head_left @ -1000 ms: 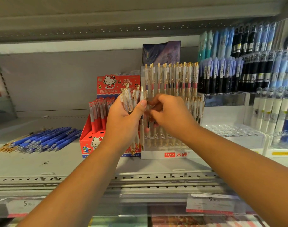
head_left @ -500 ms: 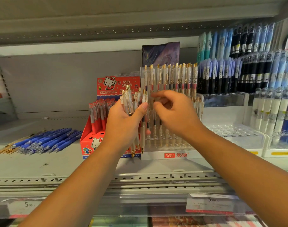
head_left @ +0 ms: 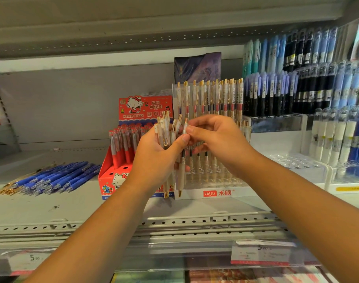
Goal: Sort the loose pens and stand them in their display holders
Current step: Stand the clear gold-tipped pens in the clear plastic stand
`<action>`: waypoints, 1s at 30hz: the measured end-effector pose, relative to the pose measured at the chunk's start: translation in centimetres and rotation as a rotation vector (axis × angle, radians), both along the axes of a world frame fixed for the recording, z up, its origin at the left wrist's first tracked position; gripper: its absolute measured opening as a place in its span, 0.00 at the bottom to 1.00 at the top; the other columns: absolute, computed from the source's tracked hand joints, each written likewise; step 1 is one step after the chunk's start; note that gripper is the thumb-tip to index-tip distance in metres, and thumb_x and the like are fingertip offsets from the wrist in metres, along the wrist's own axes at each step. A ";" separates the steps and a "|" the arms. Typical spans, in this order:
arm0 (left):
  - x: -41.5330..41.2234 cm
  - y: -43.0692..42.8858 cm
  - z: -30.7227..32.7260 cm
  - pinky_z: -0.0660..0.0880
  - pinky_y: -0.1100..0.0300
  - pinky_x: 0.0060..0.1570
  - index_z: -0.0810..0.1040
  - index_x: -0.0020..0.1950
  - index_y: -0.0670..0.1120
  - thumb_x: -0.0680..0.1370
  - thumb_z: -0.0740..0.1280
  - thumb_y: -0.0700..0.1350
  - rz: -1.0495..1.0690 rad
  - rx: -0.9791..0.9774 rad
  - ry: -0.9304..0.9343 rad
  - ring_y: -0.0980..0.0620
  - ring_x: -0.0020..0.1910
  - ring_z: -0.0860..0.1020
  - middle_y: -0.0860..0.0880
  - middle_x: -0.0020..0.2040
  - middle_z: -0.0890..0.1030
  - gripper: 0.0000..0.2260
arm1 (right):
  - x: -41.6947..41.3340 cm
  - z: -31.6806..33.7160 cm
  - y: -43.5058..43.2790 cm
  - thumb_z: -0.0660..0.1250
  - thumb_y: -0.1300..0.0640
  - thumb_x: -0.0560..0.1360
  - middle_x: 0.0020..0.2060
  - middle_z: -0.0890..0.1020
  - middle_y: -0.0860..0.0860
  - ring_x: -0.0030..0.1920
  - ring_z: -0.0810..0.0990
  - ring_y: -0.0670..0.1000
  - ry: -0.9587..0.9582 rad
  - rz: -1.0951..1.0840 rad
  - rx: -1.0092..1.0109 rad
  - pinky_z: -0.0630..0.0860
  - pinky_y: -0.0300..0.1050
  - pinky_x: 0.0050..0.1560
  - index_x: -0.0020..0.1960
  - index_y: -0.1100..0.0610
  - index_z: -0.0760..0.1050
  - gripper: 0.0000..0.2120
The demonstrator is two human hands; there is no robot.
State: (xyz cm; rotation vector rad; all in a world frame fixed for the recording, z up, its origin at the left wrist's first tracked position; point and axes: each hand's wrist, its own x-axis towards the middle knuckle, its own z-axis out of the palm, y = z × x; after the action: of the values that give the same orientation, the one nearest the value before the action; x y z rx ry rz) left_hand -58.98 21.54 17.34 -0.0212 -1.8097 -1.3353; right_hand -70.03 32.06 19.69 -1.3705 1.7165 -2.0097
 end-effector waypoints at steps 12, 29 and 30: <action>-0.3 -0.3 0.0 0.81 0.56 0.31 0.76 0.53 0.52 0.82 0.64 0.42 0.051 0.107 0.039 0.51 0.33 0.82 0.51 0.36 0.81 0.05 | -0.8 0.7 0.3 0.66 0.63 0.79 0.45 0.82 0.56 0.36 0.84 0.48 -0.115 -0.163 -0.230 0.82 0.42 0.34 0.50 0.56 0.77 0.03; -0.2 -0.3 0.1 0.80 0.56 0.33 0.72 0.57 0.46 0.82 0.63 0.42 0.049 0.102 0.030 0.49 0.33 0.81 0.47 0.38 0.82 0.04 | -1.4 -0.3 -0.7 0.67 0.61 0.78 0.43 0.79 0.46 0.42 0.83 0.48 0.206 -0.349 -0.117 0.83 0.43 0.34 0.49 0.49 0.74 0.07; -0.2 -0.3 0.1 0.81 0.57 0.34 0.73 0.56 0.46 0.82 0.64 0.42 0.058 0.099 0.028 0.49 0.34 0.82 0.48 0.37 0.83 0.04 | -1.4 -0.5 -0.8 0.68 0.61 0.78 0.42 0.79 0.46 0.42 0.82 0.47 0.217 -0.342 -0.106 0.82 0.42 0.34 0.49 0.49 0.74 0.07</action>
State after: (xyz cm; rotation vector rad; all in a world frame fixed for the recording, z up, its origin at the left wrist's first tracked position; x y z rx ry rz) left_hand -59.15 21.20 17.47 0.0646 -1.7063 -1.3755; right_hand -71.43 31.28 19.20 -1.4585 2.0896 -2.2239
